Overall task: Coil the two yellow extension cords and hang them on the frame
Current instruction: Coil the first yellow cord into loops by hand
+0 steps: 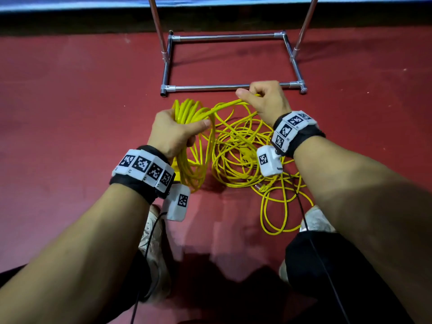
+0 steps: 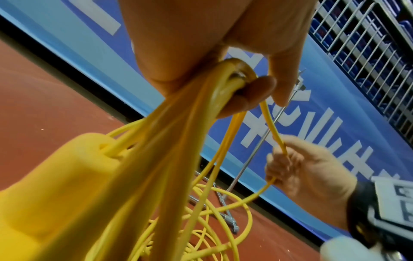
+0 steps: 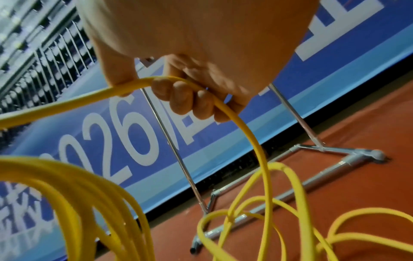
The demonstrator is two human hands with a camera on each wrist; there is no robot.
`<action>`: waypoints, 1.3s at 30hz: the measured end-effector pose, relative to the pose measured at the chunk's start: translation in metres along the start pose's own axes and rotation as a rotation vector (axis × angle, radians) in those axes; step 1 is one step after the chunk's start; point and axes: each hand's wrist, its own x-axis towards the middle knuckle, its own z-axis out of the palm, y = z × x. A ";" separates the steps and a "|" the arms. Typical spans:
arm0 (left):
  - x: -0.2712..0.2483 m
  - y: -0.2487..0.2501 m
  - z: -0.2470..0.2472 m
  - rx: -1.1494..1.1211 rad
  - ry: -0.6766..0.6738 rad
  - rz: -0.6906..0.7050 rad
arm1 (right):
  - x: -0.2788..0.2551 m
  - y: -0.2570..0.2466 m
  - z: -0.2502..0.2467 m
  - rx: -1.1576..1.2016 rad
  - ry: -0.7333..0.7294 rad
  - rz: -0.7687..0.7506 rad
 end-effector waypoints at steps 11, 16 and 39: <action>-0.010 -0.011 0.010 -0.026 0.001 -0.030 | -0.004 -0.035 0.028 -0.126 -0.223 -0.143; -0.004 -0.007 0.006 -0.065 0.125 0.029 | -0.019 -0.009 0.029 -0.156 -0.252 0.052; -0.013 -0.011 0.012 -0.075 -0.010 0.071 | -0.011 -0.031 0.033 -0.103 -0.379 -0.096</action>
